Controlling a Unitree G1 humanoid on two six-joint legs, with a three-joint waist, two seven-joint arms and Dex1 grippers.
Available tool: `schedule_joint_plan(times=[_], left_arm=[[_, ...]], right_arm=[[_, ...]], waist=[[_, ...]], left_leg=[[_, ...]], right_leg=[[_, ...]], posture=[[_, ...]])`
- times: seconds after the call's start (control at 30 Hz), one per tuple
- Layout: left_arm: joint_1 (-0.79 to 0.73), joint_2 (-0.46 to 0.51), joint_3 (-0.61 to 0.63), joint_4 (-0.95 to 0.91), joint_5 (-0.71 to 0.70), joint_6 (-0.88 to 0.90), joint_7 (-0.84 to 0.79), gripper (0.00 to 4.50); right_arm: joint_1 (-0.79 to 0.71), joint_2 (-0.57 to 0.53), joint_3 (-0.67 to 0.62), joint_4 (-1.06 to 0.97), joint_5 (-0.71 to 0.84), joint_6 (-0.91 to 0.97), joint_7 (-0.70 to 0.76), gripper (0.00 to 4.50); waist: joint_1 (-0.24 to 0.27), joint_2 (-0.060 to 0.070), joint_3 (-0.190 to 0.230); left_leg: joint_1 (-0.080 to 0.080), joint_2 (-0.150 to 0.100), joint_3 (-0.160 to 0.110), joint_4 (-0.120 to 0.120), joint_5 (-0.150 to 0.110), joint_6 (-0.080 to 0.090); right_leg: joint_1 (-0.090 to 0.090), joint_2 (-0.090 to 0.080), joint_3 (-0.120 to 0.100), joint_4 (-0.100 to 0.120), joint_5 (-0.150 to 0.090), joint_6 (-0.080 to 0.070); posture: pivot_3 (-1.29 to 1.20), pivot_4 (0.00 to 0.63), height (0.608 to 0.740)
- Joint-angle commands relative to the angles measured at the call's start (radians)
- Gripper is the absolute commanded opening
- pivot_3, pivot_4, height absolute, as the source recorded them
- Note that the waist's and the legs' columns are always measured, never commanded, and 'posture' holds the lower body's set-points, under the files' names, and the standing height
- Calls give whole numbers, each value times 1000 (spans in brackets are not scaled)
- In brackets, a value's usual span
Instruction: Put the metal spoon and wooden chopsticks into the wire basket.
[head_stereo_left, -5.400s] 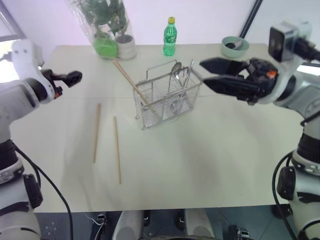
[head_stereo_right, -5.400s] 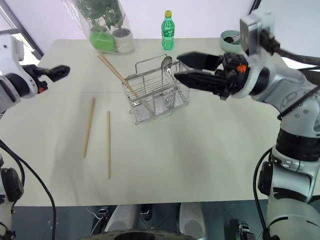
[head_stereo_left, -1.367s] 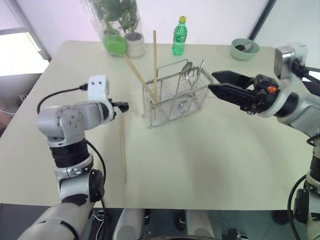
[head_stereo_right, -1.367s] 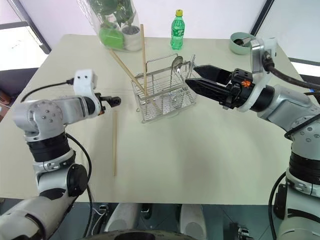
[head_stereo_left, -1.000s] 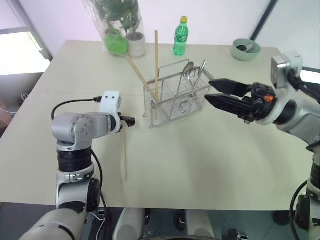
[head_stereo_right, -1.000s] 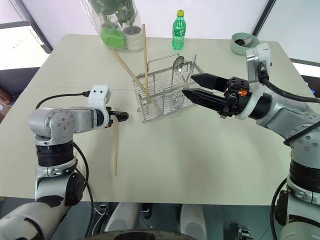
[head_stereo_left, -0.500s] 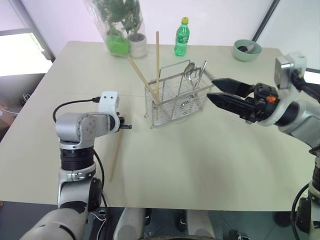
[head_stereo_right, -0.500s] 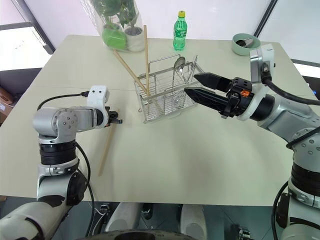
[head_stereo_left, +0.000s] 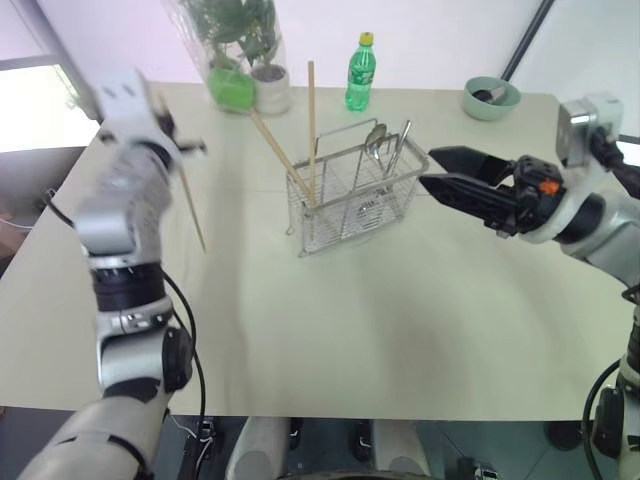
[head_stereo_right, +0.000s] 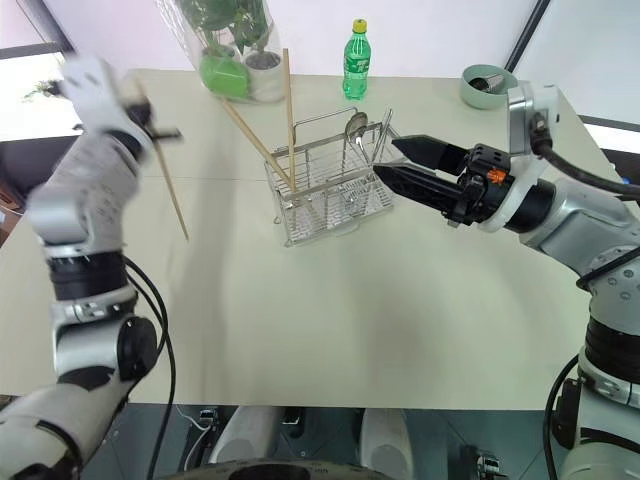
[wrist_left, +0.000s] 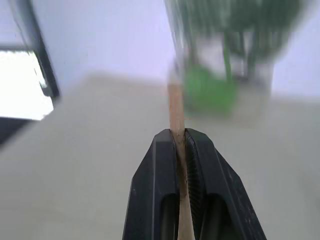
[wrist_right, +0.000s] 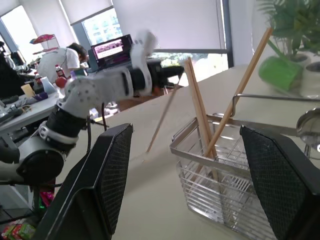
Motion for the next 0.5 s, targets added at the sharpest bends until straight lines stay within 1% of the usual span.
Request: schedule_joint_plan(times=[0.03,0.1,0.17,0.3,0.43,0.5], left_arm=[[-141,8,106,10,-150,-158,-93,13],[-239,-2,113,22,-226,-175,-144,13],[-283,-12,92,24,-263,-184,-185,13],[-289,-80,-54,-39,-273,-191,-277,13],[-256,-165,-130,-50,-286,-197,-306,13],[-240,-200,-147,-41,-291,-201,-302,13]], right_arm=[[-46,-15,-17,10,20,0,0,3523],[-61,-7,-15,18,29,5,-9,3523],[-67,-2,-17,22,35,10,-14,3523],[-56,2,-21,5,44,14,-24,3523],[-37,5,-35,-13,57,9,-38,3523],[-26,7,-42,-24,66,5,-52,3523]], waist=[[2,0,0],[3,-1,1],[3,-2,1],[3,-1,1],[-1,-1,1],[-3,-1,1]], left_leg=[[0,0,0,0,0,0],[0,0,0,1,0,0],[0,0,0,1,0,1],[2,-1,0,1,0,3],[2,-1,0,2,1,4],[2,-1,0,2,1,4]], right_leg=[[0,0,0,0,1,1],[1,0,-1,0,1,2],[2,0,-2,0,1,2],[4,-1,-2,0,1,3],[4,-1,-1,0,2,3],[4,0,-1,1,2,3]], posture=[[0,150,684],[0,150,684],[0,150,684],[0,150,684],[0,150,684],[0,150,684]])
